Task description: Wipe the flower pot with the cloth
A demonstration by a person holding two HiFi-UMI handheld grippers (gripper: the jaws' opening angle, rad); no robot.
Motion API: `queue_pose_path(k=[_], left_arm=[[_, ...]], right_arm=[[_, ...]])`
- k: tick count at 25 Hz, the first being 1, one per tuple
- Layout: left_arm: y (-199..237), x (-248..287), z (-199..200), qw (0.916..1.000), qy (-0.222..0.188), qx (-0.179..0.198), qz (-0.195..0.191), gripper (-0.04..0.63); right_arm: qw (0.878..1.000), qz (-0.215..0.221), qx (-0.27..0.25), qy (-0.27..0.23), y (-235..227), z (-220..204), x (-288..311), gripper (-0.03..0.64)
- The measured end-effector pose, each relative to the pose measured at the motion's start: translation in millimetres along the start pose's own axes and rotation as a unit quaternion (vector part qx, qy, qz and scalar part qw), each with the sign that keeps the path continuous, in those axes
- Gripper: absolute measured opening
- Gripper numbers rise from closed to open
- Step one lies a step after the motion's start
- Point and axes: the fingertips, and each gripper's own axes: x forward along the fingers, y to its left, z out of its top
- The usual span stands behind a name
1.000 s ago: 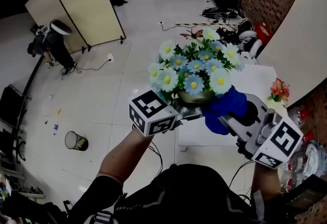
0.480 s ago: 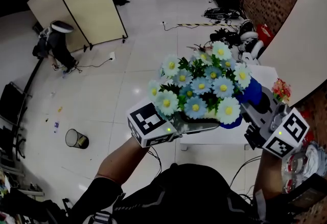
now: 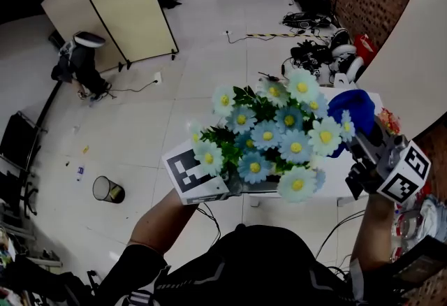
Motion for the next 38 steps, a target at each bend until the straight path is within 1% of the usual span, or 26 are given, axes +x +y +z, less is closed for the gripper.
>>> queue_pose_path(k=[3,6,9,12,14,18,21,24,26,29,32,34,35,38], left_arm=[[0,0,0,1.0,0.002,0.003,-0.002,0.581],[0,0,-1,1.0,0.003,0.005,-0.001,0.581],[0,-1,-1,1.0,0.004,0.007,-0.001,0.581],[0,-1,-2,0.9999,0.004,0.01,-0.002,0.581],[0,-1,-2,0.9999,0.005,0.012,-0.004,0.581],[-1,-1,-3,0.9998,0.008,0.014,-0.008,0.581],[-2,0,-5,0.9998,0.013,0.011,-0.009,0.581],[7,-4,-14,0.9997,0.02,0.008,0.01,0.581],[11,-4,-18,0.9994,0.026,0.013,0.017,0.581],[7,-1,-14,0.9992,0.033,0.019,0.01,0.581],[7,8,-15,0.9974,0.056,0.045,0.011,0.581],[9,24,-21,0.9944,0.082,0.065,0.016,0.581],[10,33,-24,0.9933,0.093,0.067,0.019,0.581],[15,46,-30,0.9919,0.106,0.061,0.032,0.581]], right_arm=[[1.0,0.021,0.016,-0.006,-4,2,17,0.069],[0.997,0.065,0.032,-0.005,1,10,38,0.069],[0.993,0.111,0.037,0.009,14,12,52,0.069],[0.988,0.146,0.047,0.014,28,8,48,0.069],[0.986,0.158,0.056,0.009,36,5,38,0.069],[0.985,0.162,0.063,-0.001,55,0,14,0.069],[0.984,0.166,0.059,0.001,76,-2,3,0.069],[0.984,0.171,0.057,0.009,86,-8,2,0.069],[0.984,0.171,0.056,0.012,85,-12,0,0.069],[0.988,0.142,0.06,0.001,62,-5,-4,0.069],[0.992,0.113,0.055,0.01,23,-4,0,0.069],[0.992,0.108,0.056,0.021,-1,-7,-1,0.069],[0.992,0.109,0.059,0.024,-11,-8,-3,0.069],[0.99,0.12,0.062,0.032,-22,-15,-4,0.069]])
